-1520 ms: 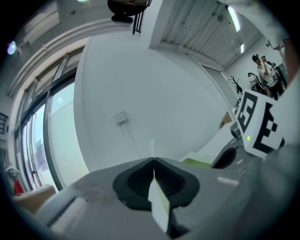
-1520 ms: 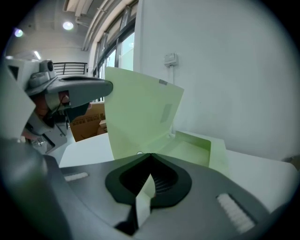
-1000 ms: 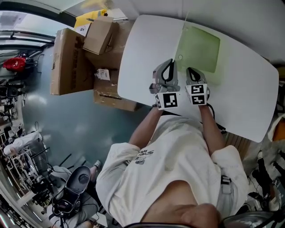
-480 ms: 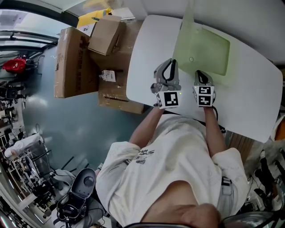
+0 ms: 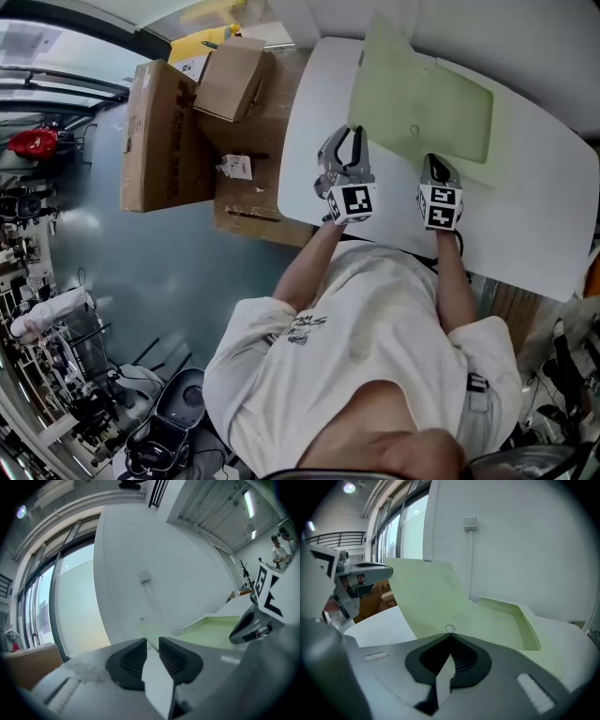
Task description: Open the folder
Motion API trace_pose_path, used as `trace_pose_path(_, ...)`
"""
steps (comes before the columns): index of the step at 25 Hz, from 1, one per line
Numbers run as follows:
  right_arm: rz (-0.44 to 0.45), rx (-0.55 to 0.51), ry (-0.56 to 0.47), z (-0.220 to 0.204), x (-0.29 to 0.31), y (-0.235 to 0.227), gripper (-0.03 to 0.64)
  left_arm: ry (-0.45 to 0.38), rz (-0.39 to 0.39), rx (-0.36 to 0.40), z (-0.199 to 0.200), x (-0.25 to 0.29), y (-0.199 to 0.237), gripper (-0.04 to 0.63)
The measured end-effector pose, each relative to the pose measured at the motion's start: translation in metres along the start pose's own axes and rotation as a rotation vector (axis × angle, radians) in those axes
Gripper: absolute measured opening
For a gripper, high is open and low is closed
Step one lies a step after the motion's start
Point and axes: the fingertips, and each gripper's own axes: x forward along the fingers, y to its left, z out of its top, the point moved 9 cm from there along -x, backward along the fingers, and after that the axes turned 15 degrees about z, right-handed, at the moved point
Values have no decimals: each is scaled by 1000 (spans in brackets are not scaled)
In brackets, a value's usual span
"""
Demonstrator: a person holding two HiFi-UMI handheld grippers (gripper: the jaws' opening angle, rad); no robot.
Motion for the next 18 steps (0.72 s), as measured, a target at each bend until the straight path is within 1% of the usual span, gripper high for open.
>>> trace_pose_path(4, -23, -5, -11, -2, 0, 2, 0, 29, 21, 21, -16, 3, 6, 84)
trace_pose_path(13, -33, -55, 6, 1, -2, 4, 0, 129, 53, 16, -49, 12, 15, 104)
trace_pose_path(15, -36, -60, 5, 1, -1, 4, -2, 162, 55, -5, -58, 15, 17, 109)
trace_pose_path(18, -34, -59, 1, 1, 1, 4, 0, 222, 51, -83, -76, 21, 21, 114)
